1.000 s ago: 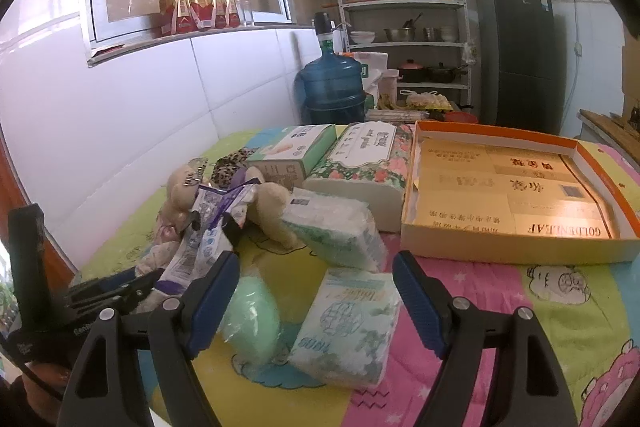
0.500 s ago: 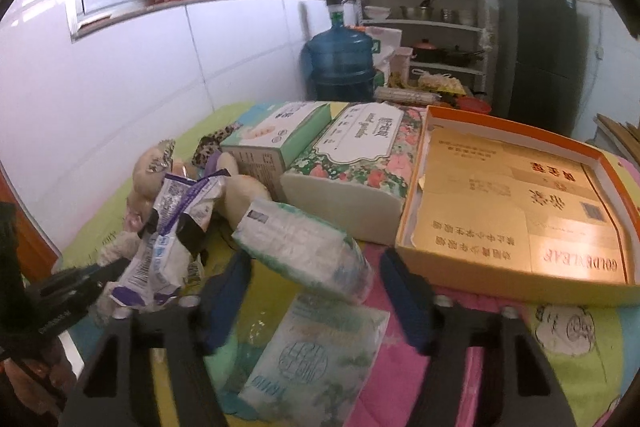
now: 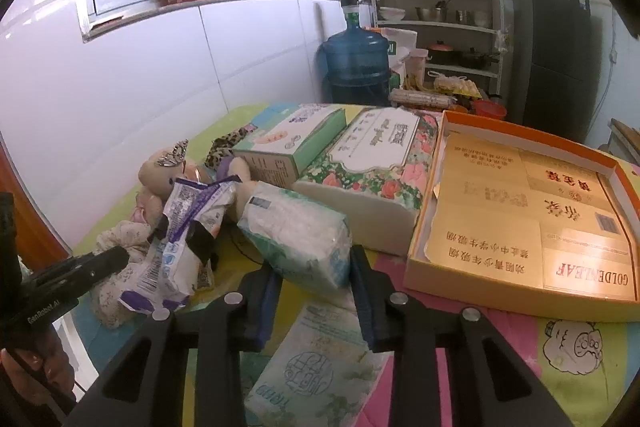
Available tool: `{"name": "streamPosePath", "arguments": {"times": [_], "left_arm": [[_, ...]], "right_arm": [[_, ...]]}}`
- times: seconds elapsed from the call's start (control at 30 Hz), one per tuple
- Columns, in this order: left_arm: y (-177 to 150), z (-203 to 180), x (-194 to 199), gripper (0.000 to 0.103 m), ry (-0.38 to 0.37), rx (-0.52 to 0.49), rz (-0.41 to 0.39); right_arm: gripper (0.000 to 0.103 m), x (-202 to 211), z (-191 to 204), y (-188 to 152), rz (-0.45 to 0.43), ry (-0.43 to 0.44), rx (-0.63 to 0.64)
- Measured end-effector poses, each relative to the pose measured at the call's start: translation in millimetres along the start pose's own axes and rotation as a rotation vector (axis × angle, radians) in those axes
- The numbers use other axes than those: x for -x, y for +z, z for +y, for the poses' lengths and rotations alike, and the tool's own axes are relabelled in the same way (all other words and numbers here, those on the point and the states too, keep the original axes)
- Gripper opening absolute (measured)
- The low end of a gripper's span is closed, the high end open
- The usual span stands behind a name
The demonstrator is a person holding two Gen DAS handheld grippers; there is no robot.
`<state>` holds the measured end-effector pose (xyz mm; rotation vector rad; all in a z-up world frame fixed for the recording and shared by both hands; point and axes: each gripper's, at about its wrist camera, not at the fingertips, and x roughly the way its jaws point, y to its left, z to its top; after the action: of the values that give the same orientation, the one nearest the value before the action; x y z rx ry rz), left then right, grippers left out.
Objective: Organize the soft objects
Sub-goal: 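Carry the scrunchie and tissue pack over the orange-rimmed box with both tools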
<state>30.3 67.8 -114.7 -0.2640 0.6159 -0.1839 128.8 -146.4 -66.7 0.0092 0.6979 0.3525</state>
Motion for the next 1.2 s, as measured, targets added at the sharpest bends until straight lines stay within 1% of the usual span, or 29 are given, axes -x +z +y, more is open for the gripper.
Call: {"name": "streamPosePath", "arguments": {"times": [0.27, 0.53, 0.73, 0.8, 0.97, 1.1, 1.2], "left_arm": [[5.1, -6.7, 20.2, 0.015, -0.009, -0.031, -0.048], [22.3, -23.7, 44.5, 0.014, -0.011, -0.076, -0.114], [37.7, -43.6, 55.6, 0.014, -0.026, -0.123, -0.148], [43.4, -51.3, 55.5, 0.015, -0.034, -0.131, -0.153], [55.9, -73.7, 55.2, 0.015, -0.084, -0.142, -0.169], [66.9, -100.0, 43.5, 0.015, -0.129, -0.166, -0.16], [73.8, -123.6, 33.0, 0.015, -0.147, -0.201, -0.169]], "right_arm": [[0.034, 22.3, 0.6, 6.0, -0.063, 0.001, 0.003], [0.034, 47.3, -1.3, 13.6, -0.117, 0.005, 0.006], [0.034, 66.8, -11.6, 16.7, -0.156, -0.017, 0.002], [0.034, 75.4, -17.6, 18.3, -0.173, -0.034, 0.002], [0.034, 95.5, -37.2, 19.9, -0.21, -0.09, -0.007], [0.034, 110.9, -59.0, 21.3, -0.234, -0.14, -0.022], [0.034, 120.7, -73.7, 23.3, -0.252, -0.175, -0.032]]}}
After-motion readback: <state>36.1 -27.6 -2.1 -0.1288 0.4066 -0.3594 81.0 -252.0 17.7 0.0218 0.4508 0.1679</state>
